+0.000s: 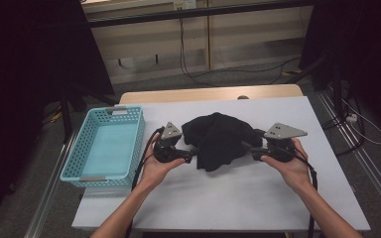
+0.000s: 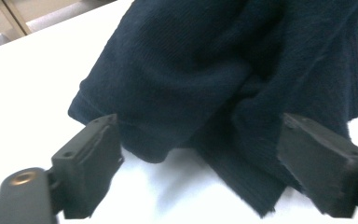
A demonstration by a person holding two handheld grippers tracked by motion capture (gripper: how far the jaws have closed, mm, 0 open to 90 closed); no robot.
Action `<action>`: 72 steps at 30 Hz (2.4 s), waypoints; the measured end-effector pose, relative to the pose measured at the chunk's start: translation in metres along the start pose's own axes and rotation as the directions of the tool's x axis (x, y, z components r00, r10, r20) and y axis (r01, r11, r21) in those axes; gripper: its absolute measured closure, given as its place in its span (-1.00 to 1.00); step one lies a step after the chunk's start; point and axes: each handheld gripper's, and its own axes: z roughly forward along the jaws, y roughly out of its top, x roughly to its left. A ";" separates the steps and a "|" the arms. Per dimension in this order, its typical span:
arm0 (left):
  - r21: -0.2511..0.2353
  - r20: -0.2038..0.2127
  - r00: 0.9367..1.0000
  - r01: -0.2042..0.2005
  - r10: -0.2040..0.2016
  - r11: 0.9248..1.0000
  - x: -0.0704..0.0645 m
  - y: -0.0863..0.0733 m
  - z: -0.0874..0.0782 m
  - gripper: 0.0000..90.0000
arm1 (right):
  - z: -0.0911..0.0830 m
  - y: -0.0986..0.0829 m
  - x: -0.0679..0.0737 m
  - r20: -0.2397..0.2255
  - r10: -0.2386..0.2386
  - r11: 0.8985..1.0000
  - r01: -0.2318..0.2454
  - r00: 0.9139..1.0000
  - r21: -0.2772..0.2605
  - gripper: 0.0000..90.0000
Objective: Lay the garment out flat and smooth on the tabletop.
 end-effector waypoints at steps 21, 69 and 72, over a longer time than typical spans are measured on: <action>0.029 -0.010 0.997 0.080 -0.080 0.996 0.011 -0.018 -0.002 -0.89 | 0.073 0.018 0.065 -0.073 -0.155 0.986 0.159 0.985 0.050 -0.78; 0.025 0.049 0.998 0.043 -0.044 0.999 -0.002 -0.007 0.031 -0.03 | -0.012 -0.018 -0.035 0.129 0.019 0.994 -0.032 0.991 0.105 0.24; 0.024 0.043 0.998 0.053 -0.054 0.998 -0.003 -0.007 0.035 -0.23 | -0.022 -0.011 -0.027 0.124 -0.008 0.997 -0.001 0.992 0.073 0.00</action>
